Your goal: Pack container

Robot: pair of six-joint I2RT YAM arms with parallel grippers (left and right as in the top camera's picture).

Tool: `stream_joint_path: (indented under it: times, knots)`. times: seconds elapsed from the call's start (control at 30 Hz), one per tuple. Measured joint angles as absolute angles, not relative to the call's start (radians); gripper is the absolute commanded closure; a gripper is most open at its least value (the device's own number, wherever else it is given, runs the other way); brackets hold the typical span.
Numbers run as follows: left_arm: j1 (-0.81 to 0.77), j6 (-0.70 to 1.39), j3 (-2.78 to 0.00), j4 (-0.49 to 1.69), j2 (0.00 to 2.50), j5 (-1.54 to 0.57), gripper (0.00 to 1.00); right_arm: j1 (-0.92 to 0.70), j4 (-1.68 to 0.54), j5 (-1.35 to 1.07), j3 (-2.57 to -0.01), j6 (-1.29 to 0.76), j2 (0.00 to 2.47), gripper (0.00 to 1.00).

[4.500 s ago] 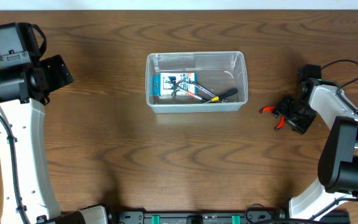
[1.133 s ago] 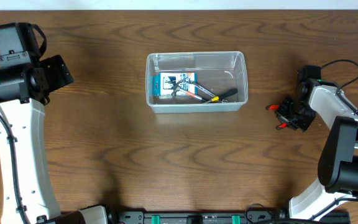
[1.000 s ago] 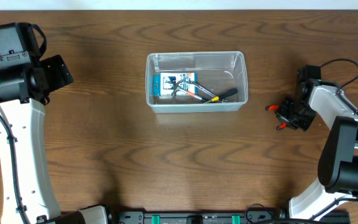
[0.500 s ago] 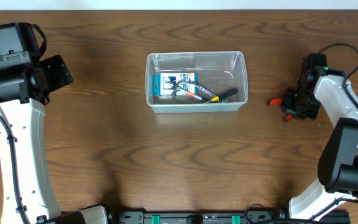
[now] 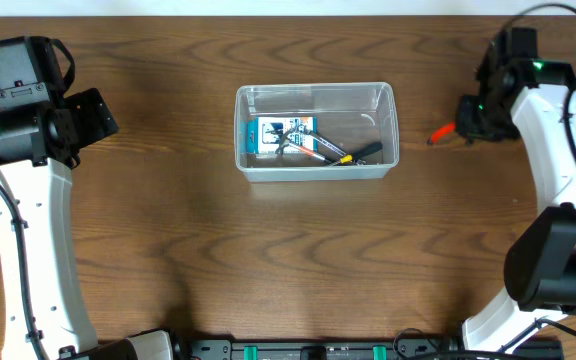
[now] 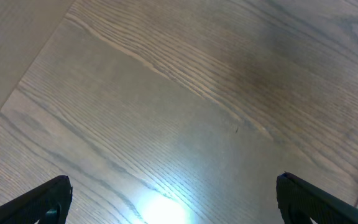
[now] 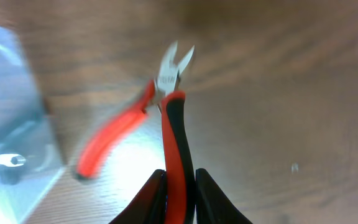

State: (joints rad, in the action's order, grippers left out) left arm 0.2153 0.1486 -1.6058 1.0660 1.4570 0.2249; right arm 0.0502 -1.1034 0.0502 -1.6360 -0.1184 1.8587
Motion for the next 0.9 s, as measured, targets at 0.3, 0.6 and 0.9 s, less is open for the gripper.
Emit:
stream_joint_path:
  times: [0.3,0.6,0.9]
  knots:
    - [0.215,0.149,-1.606,1.066,1.457,0.224,0.02,-0.126,-1.065,0.049,-1.709,-0.086,1.859,0.78]
    - [0.215,0.149,-1.606,1.066,1.457,0.224,0.02,-0.157,-1.057,0.049,-1.709,-0.091,1.859,0.74]
    - [0.215,0.149,-1.606,1.066,1.457,0.225,0.02,-0.092,-1.143,0.048,-1.710,-0.172,1.859,0.66]
